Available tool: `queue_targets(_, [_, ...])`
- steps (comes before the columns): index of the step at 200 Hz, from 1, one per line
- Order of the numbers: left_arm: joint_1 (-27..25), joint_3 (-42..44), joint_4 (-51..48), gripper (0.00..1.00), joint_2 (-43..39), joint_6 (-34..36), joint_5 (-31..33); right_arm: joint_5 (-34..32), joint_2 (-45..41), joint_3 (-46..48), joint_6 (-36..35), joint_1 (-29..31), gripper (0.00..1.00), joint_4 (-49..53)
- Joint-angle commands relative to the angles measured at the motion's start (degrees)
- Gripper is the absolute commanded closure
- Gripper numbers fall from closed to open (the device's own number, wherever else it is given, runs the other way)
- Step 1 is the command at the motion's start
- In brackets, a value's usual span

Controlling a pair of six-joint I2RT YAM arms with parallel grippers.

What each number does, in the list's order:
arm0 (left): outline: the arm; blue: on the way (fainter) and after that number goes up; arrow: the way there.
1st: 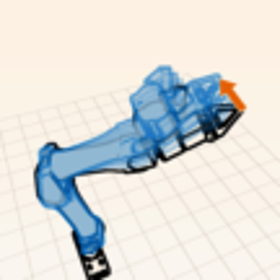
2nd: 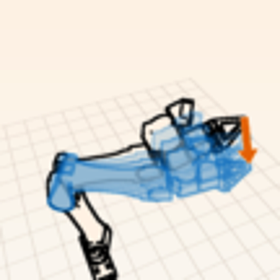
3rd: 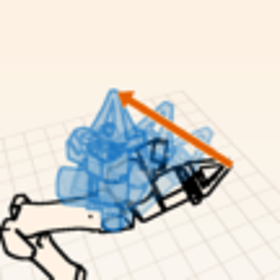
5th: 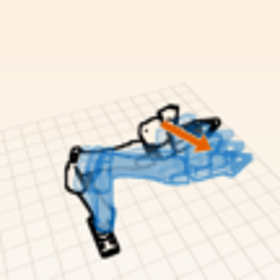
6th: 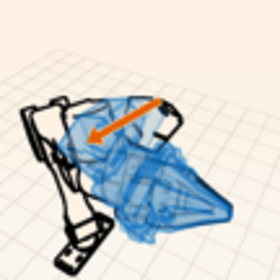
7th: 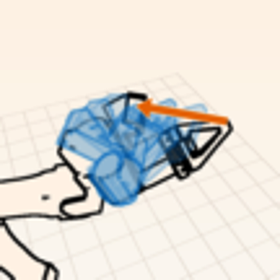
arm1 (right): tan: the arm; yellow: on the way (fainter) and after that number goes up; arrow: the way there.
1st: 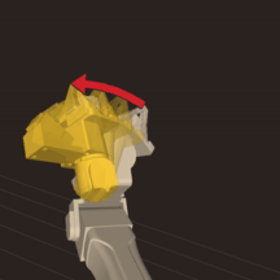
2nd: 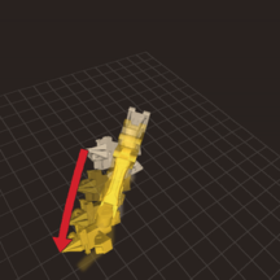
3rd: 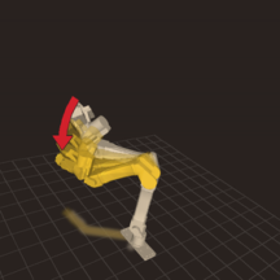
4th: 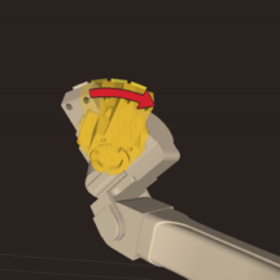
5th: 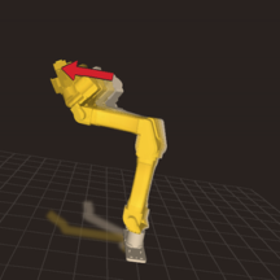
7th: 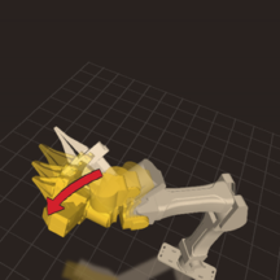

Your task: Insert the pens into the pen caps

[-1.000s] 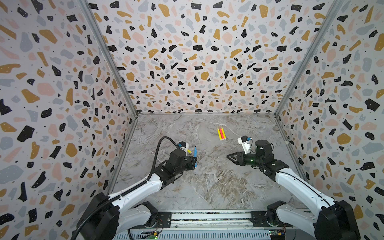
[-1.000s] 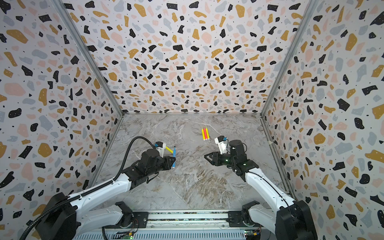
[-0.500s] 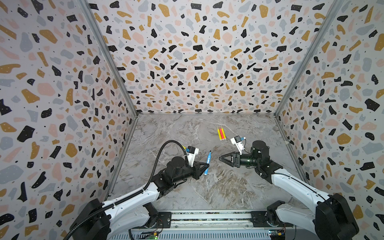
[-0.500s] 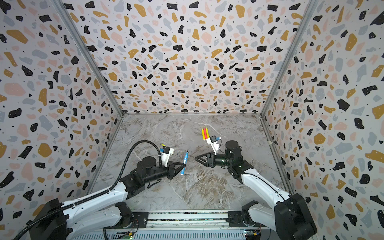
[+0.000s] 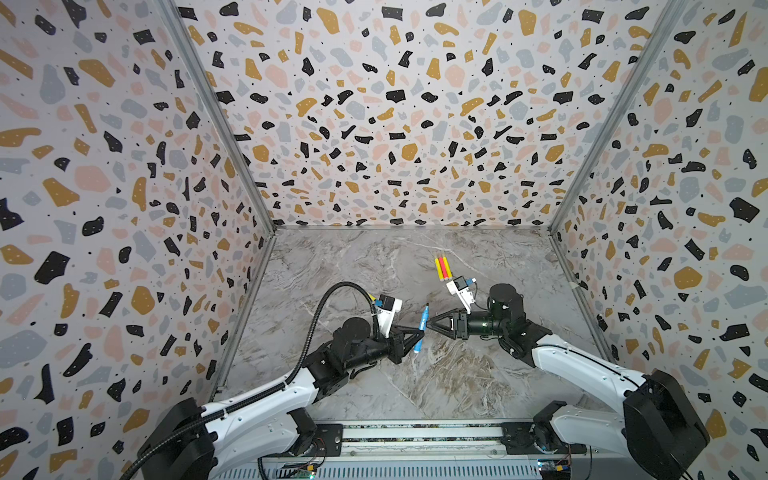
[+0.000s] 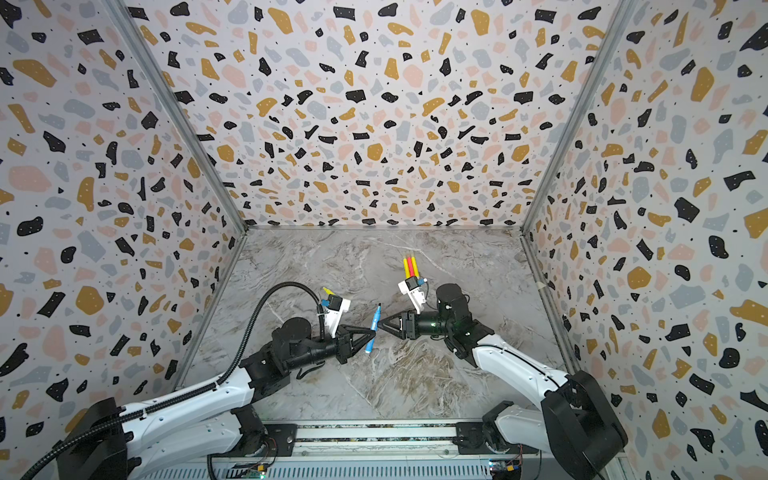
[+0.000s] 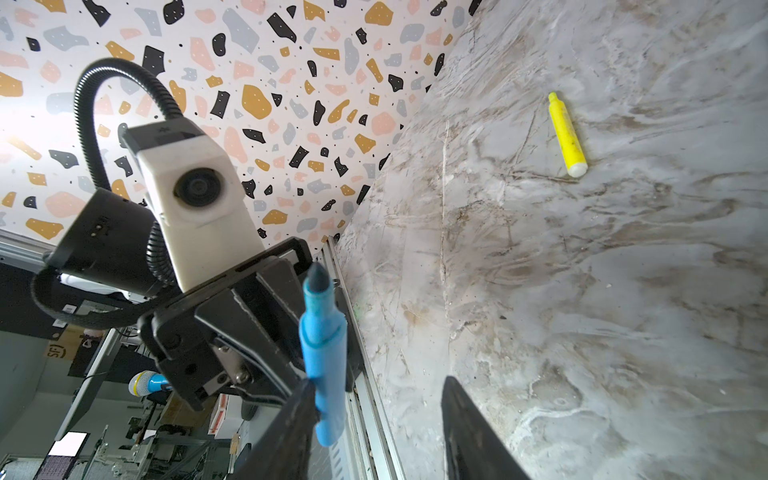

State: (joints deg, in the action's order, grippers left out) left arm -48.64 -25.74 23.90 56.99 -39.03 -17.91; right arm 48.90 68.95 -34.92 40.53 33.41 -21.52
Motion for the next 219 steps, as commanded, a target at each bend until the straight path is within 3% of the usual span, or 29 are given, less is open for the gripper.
queue_targets(1, [-0.6, 0.6, 4.7, 1.0, 0.3, 0.0, -0.2, -0.4, -0.2, -2.4, 0.9, 0.9, 0.5, -2.7])
queue_targets(48, [-1.6, 0.1, 5.7, 1.0, 1.4, 0.2, -0.7, -0.5, 0.6, -2.7, 1.7, 1.5, 0.54, -3.8])
queue_targets(101, [-2.0, -0.1, 6.1, 1.0, 2.8, 0.4, -1.3, -0.8, 0.6, -2.4, 2.1, 1.8, 0.85, -4.5])
queue_targets(121, [-2.1, -0.3, 6.5, 1.0, 3.2, 0.1, -1.8, -1.0, 0.6, -2.0, 2.4, 2.0, 0.9, -5.0])
queue_targets(164, [-2.1, -0.8, 6.4, 0.83, 4.0, -0.2, -2.2, -1.2, 0.1, -1.6, 3.1, 2.3, 0.93, -6.0])
queue_targets(219, [-2.0, -1.3, 6.8, 0.79, 5.6, -1.0, -3.1, -1.5, -0.1, -1.5, 3.3, 2.6, 0.93, -6.7])
